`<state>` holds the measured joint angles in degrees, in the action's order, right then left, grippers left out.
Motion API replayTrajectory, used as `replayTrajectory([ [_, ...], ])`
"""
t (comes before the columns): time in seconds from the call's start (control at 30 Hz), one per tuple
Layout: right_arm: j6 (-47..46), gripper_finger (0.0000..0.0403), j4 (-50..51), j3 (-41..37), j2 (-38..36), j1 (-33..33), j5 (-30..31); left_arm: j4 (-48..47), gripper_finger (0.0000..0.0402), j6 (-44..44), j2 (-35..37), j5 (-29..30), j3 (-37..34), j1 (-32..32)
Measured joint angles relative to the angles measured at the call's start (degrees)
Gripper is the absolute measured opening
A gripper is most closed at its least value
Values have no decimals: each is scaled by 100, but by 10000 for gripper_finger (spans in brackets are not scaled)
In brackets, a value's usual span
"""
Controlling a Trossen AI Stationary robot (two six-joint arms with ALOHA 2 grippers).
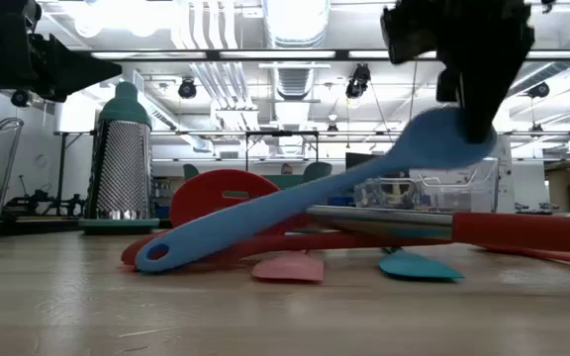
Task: Pick & Place Kitchen Items
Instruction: Put the blue serving spoon into the green bin
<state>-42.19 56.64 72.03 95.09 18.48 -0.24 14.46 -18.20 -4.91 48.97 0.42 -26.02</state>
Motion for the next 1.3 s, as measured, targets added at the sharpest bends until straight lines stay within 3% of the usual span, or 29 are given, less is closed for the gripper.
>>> replayTrajectory([
  [0.3,159,15,386,694,0,3,118,0,12,0,0,0,1,1],
  [0.63,292,11,1057,1072,-11,0,821,-2,12,0,0,0,0,1],
  [1.03,107,12,1322,1268,-630,-136,2835,0,12,0,0,0,-1,0],
  [1.3,-161,12,1024,1238,-692,-924,3805,-2,12,0,0,0,1,1],
])
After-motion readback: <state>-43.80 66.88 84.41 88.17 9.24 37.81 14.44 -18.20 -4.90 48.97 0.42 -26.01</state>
